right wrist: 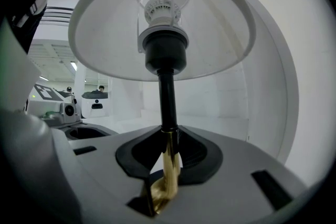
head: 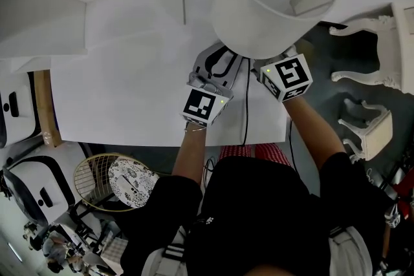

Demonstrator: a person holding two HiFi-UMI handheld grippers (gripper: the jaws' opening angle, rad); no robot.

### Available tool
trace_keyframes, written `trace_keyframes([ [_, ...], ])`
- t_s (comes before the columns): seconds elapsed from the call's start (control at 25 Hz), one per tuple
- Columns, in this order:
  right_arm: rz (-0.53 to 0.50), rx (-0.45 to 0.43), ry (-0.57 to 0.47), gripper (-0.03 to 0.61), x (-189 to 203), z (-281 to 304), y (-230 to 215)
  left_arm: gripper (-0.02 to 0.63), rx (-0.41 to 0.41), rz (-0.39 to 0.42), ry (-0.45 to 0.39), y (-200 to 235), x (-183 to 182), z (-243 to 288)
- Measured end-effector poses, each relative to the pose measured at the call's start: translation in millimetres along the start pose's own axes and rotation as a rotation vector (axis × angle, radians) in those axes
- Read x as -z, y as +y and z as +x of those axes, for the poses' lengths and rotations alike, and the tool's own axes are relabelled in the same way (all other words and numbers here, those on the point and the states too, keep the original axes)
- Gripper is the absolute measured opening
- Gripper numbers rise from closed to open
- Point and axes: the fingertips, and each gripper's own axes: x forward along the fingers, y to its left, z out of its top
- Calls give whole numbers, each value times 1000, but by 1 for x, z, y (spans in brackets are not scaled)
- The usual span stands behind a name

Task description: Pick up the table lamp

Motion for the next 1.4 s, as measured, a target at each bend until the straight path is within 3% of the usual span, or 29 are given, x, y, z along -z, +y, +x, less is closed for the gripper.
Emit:
trace_keyframes([
  [0.36,-5,-15,4,78,1,0,2,110,42,68,79,-3,22,23],
  [0.6,-12,-34,13,77,0,0,4,121,55,85,83,-6,30,34],
  [0.84,-11,-39,13,77,0,1,3,121,32,16,77,3,34,46],
  [1.0,-13,-38,13,77,0,0,4,121,36,46,52,3,29,51],
  [1.4,-20,-34,17,77,1,0,6,124,40,107,84,1,26,62],
])
